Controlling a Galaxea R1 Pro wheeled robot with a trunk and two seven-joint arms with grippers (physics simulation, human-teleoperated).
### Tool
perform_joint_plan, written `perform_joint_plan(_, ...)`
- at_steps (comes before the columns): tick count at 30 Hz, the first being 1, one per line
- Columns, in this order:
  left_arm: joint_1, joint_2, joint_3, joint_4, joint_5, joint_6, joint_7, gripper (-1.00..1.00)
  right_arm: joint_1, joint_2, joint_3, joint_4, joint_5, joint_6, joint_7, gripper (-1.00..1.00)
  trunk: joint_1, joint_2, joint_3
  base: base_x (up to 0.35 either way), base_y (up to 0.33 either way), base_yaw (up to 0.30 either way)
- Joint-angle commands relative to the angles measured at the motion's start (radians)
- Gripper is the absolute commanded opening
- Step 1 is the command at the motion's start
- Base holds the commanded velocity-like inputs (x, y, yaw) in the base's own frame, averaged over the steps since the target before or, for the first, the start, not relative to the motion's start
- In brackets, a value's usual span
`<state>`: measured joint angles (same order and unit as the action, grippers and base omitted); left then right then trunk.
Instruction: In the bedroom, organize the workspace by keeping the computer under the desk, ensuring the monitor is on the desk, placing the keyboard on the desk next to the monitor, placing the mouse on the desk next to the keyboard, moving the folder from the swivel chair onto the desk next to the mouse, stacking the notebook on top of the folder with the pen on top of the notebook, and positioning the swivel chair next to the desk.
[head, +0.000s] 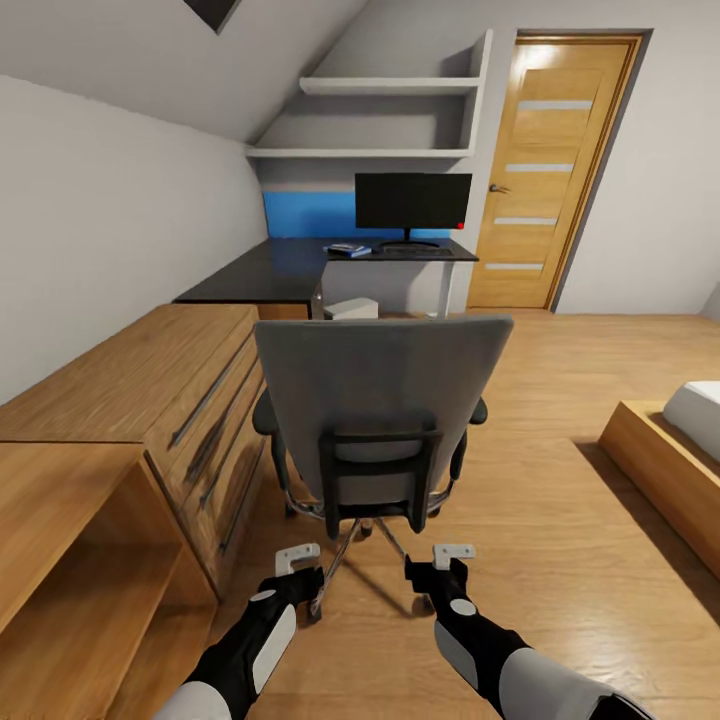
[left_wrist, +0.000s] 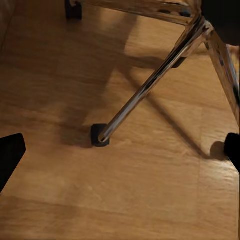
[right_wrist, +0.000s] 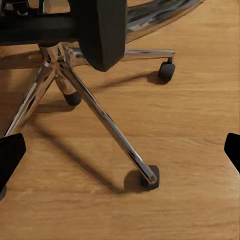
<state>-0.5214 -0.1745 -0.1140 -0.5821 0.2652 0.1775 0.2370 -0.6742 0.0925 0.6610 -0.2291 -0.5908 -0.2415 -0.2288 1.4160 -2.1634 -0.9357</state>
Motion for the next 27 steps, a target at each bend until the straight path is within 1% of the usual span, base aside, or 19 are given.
perform_joint_plan(1, 0.000, 0.000, -0.003, -0.028, 0.007, 0.012, 0.008, 1.00, -0.001, 0.003, 0.009, -0.011, -0.003, -0.005, -0.005, 1.00, 0.004, -0.008, -0.004, 0.000, 0.000, 0.000)
perform_joint_plan(2, 0.000, 0.000, -0.003, -0.038, 0.007, 0.019, 0.008, 1.00, -0.001, 0.006, 0.010, -0.018, -0.002, -0.004, -0.005, 1.00, 0.008, -0.015, -0.007, 0.000, 0.000, 0.000)
perform_joint_plan(4, -0.002, 0.000, -0.004, -0.059, 0.007, 0.062, 0.006, 1.00, -0.001, 0.014, 0.011, -0.041, 0.002, -0.001, -0.006, 1.00, 0.015, -0.029, -0.014, 0.000, 0.000, 0.000)
perform_joint_plan(5, -0.006, 0.000, -0.004, -0.069, 0.007, 0.103, 0.004, 1.00, -0.001, 0.017, 0.010, -0.056, 0.003, 0.004, -0.006, 1.00, 0.019, -0.036, -0.017, 0.000, 0.000, 0.000)
perform_joint_plan(6, -0.010, 0.000, -0.004, -0.072, 0.007, 0.122, 0.004, 1.00, -0.001, 0.018, 0.010, -0.063, 0.003, 0.008, -0.006, 1.00, 0.023, -0.043, -0.020, 0.000, 0.000, 0.000)
perform_joint_plan(8, -0.028, 0.000, -0.004, -0.078, 0.007, 0.160, 0.001, 1.00, -0.002, 0.020, 0.007, -0.089, 0.001, 0.035, -0.006, 1.00, 0.031, -0.057, -0.026, 0.000, 0.000, 0.000)
perform_joint_plan(9, -0.034, 0.000, -0.004, -0.078, 0.008, 0.168, 0.001, 1.00, -0.002, 0.021, 0.006, -0.099, 0.001, 0.049, -0.007, 1.00, 0.034, -0.064, -0.029, 0.000, 0.000, 0.000)
perform_joint_plan(10, -0.042, 0.000, -0.004, -0.076, 0.008, 0.179, 0.000, 1.00, -0.002, 0.020, 0.004, -0.120, 0.000, 0.080, -0.007, 1.00, 0.038, -0.071, -0.032, 0.000, 0.000, 0.000)
perform_joint_plan(12, -0.047, 0.000, -0.003, -0.071, 0.009, 0.185, -0.001, 1.00, -0.002, 0.020, 0.002, -0.136, -0.001, 0.109, -0.006, 1.00, 0.046, -0.085, -0.039, 0.000, 0.000, 0.000)
perform_joint_plan(13, -0.050, 0.000, -0.003, -0.055, 0.009, 0.188, -0.002, 1.00, -0.002, 0.018, 0.001, -0.147, -0.002, 0.128, -0.006, 1.00, 0.050, -0.092, -0.042, 0.000, 0.000, 0.000)
perform_joint_plan(15, -0.052, 0.000, -0.003, -0.028, 0.008, 0.188, -0.003, 1.00, -0.002, 0.018, -0.001, -0.153, -0.003, 0.140, -0.006, 1.00, 0.057, -0.106, -0.048, 0.000, 0.000, 0.000)
perform_joint_plan(17, -0.054, 0.000, -0.003, 0.039, 0.007, 0.164, -0.008, 1.00, -0.002, 0.017, 0.001, -0.160, -0.004, 0.151, -0.008, 1.00, 0.065, -0.120, -0.054, 0.000, 0.000, 0.000)
perform_joint_plan(18, -0.054, 0.000, -0.003, 0.055, 0.006, 0.150, -0.011, 1.00, -0.002, 0.017, 0.001, -0.161, -0.004, 0.152, -0.008, 1.00, 0.069, -0.127, -0.057, 0.000, 0.000, 0.000)
perform_joint_plan(21, -0.055, 0.000, -0.004, 0.108, 0.005, 0.027, -0.025, 1.00, -0.002, 0.016, 0.002, -0.158, -0.003, 0.151, -0.009, 1.00, 0.080, -0.148, -0.067, 0.000, 0.000, 0.000)
perform_joint_plan(23, -0.055, 0.000, -0.004, 0.114, 0.005, 0.003, -0.028, 1.00, -0.002, 0.014, 0.002, -0.155, -0.003, 0.143, -0.009, 1.00, 0.088, -0.162, -0.073, 0.000, 0.000, 0.000)
perform_joint_plan(24, -0.055, 0.000, -0.004, 0.120, 0.005, -0.019, -0.030, 1.00, -0.002, 0.011, 0.002, -0.152, -0.004, 0.127, -0.010, 1.00, 0.092, -0.169, -0.076, 0.000, 0.000, 0.000)
perform_joint_plan(27, -0.055, 0.000, -0.005, 0.122, 0.005, -0.035, -0.032, 1.00, -0.002, 0.008, 0.002, -0.151, -0.004, 0.112, -0.011, 1.00, 0.103, -0.190, -0.086, 0.000, 0.000, 0.000)
